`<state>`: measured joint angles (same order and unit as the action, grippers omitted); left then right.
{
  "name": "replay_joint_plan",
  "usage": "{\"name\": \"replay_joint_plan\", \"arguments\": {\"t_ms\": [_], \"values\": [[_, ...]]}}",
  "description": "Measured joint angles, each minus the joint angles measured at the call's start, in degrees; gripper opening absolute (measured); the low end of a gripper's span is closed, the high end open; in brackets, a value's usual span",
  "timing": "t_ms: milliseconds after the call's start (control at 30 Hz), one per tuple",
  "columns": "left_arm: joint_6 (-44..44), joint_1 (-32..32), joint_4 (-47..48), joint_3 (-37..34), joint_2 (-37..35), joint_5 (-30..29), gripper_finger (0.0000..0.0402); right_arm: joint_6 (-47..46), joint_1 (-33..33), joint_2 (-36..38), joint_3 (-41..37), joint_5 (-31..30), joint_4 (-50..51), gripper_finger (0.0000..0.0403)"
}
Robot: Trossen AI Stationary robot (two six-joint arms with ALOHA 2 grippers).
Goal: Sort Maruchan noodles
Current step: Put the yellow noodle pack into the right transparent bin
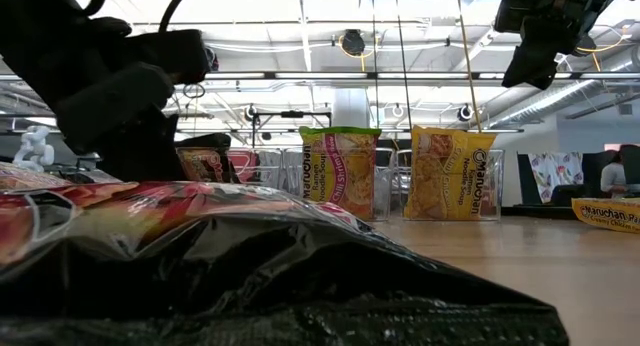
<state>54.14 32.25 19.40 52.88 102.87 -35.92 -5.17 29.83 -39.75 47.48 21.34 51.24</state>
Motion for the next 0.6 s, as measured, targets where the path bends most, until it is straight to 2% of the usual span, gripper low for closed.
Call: {"name": "replay_joint_plan", "arguments": {"t_ms": [300, 600], "values": [[-0.25, -2.03, 0.02, 0.00, 0.00, 0.12, 0.0122, 0.06, 0.01, 0.00, 0.00, 0.00, 0.01, 0.0059], [-1.03, -3.02, 0.04, 0.00, 0.00, 3.00, 0.0122, 0.07, 0.01, 0.00, 0.00, 0.00, 0.00, 0.0059]]}}
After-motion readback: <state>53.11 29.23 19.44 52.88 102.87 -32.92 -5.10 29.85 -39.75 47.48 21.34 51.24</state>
